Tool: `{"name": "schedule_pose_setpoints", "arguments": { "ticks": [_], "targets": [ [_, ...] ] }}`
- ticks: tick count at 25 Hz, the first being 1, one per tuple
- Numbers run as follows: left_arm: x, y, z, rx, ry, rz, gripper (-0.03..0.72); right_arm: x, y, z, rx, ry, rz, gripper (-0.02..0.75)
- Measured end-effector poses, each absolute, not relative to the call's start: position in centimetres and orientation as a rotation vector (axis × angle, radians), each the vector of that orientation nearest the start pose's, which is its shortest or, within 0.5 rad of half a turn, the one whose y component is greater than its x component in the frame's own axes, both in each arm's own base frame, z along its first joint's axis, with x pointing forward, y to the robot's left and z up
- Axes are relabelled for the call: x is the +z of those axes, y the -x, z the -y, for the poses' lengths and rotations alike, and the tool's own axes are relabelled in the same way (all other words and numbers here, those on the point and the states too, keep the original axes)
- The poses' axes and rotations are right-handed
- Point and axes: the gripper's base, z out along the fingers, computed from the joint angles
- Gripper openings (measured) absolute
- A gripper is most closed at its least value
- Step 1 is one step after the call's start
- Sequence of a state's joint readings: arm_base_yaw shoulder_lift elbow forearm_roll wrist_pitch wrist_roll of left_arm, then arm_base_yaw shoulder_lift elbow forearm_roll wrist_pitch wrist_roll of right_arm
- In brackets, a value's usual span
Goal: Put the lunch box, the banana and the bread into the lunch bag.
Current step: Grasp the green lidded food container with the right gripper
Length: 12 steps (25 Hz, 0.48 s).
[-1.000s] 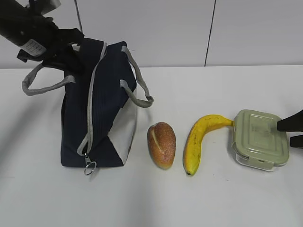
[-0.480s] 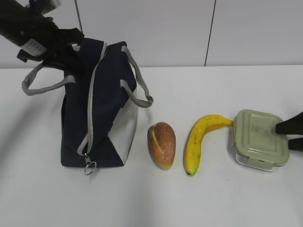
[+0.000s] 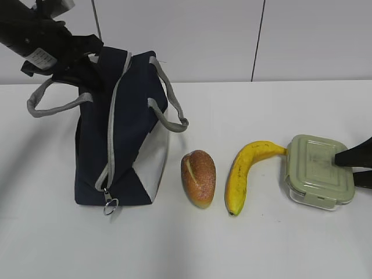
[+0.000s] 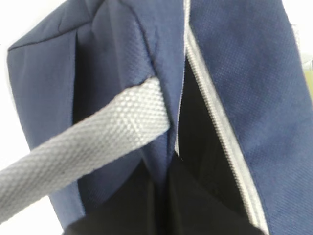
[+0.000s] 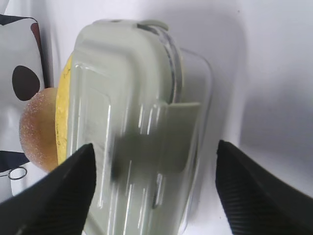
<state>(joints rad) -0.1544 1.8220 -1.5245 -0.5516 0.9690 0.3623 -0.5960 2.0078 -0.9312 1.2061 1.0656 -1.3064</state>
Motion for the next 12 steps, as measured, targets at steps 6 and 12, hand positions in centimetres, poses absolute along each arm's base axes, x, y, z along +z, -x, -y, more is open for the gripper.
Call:
{"name": "schedule_pose_setpoints", "arguments": {
  "ticks": [6,12],
  "targets": [
    [28.28,-38.36,9.95,-0.637,-0.381,-2.611,0.000,11.29,-29.98,11.25,1.112,-0.231,-2.435,0.563],
    [28.28,-38.36,9.95,-0.637,-0.381,-2.611,0.000,10.50,-30.22,10.40,1.152,-0.215,-2.453,0.563]
  ]
}}
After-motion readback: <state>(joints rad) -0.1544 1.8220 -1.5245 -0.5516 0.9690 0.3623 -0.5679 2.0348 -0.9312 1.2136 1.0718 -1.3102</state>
